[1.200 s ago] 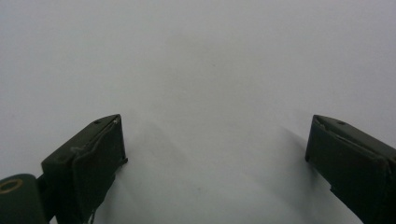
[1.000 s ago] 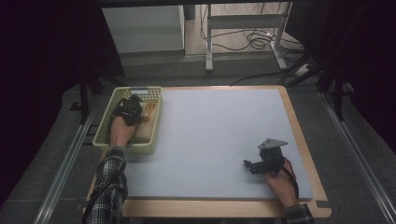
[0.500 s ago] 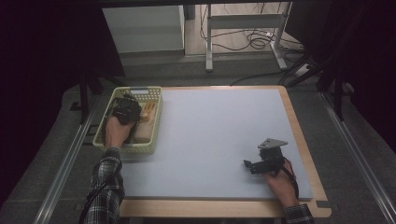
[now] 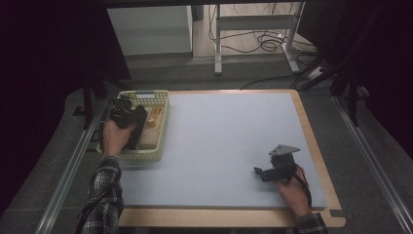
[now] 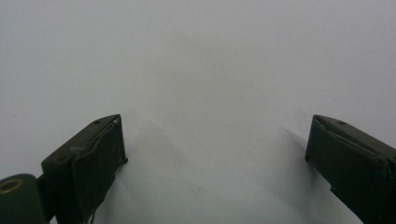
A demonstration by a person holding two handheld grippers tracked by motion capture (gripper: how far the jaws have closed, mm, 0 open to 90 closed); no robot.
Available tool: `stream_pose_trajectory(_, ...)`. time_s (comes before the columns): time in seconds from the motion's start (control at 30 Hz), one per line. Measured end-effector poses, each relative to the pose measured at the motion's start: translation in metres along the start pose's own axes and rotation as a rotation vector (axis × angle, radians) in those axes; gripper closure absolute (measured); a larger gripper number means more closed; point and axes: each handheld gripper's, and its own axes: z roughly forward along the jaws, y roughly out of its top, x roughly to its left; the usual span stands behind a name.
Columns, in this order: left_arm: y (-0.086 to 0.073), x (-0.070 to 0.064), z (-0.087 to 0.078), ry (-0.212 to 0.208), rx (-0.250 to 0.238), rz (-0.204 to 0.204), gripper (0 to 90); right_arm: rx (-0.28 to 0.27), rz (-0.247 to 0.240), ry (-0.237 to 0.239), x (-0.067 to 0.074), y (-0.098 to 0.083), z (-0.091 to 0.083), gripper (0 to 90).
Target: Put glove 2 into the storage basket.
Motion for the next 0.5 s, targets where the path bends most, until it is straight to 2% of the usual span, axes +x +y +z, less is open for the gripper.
stream_pose_trajectory(0.2,-0.004,-0.002,-0.008,-0.038,-0.020,0.005,37.9,0.000,0.000,0.000,0.000,0.000,0.000,4.5)
stream_pose_trajectory(0.5,-0.010,-0.009,-0.020,-0.110,-0.079,0.011,21.1,0.001,0.000,-0.001,0.000,0.000,0.000,4.5)
